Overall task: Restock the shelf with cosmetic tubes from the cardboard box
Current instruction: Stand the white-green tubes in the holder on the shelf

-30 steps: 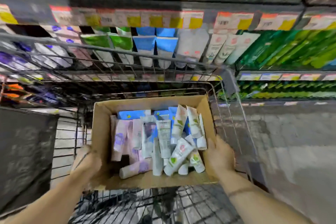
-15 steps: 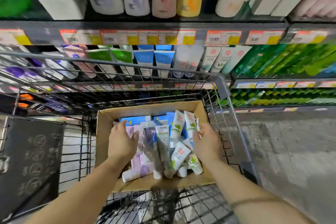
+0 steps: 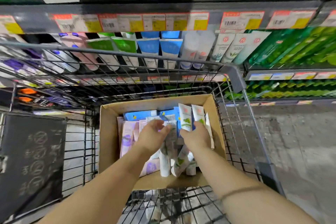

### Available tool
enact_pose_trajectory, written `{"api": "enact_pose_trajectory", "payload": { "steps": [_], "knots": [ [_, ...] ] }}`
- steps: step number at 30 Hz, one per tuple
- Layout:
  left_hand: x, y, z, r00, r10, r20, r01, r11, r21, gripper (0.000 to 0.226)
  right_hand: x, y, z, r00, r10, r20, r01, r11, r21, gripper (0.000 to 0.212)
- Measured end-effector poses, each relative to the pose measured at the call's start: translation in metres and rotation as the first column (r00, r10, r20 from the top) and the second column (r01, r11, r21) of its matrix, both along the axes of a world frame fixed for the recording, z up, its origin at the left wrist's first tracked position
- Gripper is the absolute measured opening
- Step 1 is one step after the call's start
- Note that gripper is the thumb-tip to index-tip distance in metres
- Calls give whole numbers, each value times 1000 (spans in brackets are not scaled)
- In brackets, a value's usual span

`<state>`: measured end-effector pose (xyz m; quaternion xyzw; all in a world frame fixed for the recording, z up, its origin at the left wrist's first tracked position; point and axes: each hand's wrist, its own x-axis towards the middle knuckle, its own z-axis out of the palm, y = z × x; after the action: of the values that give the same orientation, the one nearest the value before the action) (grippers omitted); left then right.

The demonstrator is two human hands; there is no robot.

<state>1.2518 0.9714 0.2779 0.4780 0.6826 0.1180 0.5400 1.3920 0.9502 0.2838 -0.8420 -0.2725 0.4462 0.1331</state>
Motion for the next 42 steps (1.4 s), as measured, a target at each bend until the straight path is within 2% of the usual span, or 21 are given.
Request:
{"api": "enact_pose_trajectory", "payload": {
  "steps": [2,4,6,7,8,9,11,12,15,18,20,23,27,30,33,35,38,42],
  "knots": [
    [8,-1,11,982,94,166,-67,984,-164,43,-3,-11,12,996,25,-85,-19,997,69,59],
    [10,-2,17,943,182,278,-99,953,-286,28,-9,-24,24,964,159,-212,-135,983,124,61],
    [5,-3,17,927,224,300,-121,937,-326,20,-9,-29,28,920,257,-297,-222,964,146,55],
    [0,-3,16,923,245,297,-137,930,-340,20,-5,-28,28,931,236,-277,-199,967,156,52],
    [-6,-4,14,916,266,299,-154,924,-350,20,1,-25,26,963,188,-192,-156,974,166,50],
    [-11,-4,11,909,286,304,-169,918,-359,22,9,-21,21,989,141,-42,-133,980,147,49],
    [-21,-4,7,899,320,300,-193,903,-385,24,21,-17,9,949,157,275,-174,984,39,49],
    [-25,-5,7,894,329,303,-196,898,-395,23,24,-17,3,920,196,340,-202,979,-19,47],
    [-31,-7,9,882,322,344,-166,896,-412,21,25,-12,-17,880,286,379,-244,957,-154,38],
    [-34,-11,20,878,311,365,-148,900,-410,18,26,-4,-16,900,282,332,-213,950,-228,36],
    [-35,-12,31,878,301,372,-142,907,-397,17,26,-5,-9,935,271,230,-198,935,-295,40],
    [-31,-13,57,879,283,385,-133,919,-372,17,26,-16,8,990,109,92,-77,951,-298,38],
    [-22,-13,101,886,239,396,-101,935,-339,13,24,-35,42,984,180,8,-169,938,-302,36],
    [-27,-12,118,910,197,364,-84,949,-303,18,16,-39,57,977,210,30,-198,953,-231,32],
    [-46,-11,108,935,190,299,-108,957,-267,12,3,-31,43,986,165,-11,-165,979,-118,24],
    [-60,-13,88,946,216,240,-149,951,-272,7,-12,-30,26,986,165,-37,-168,981,-98,26],
    [-74,-19,60,952,232,199,-165,938,-304,15,-32,-32,-1,997,60,-55,-64,995,-74,45],
    [-80,-22,38,944,249,217,-165,925,-343,17,-40,-35,-20,999,-35,-23,35,999,-30,38]
  ]
}}
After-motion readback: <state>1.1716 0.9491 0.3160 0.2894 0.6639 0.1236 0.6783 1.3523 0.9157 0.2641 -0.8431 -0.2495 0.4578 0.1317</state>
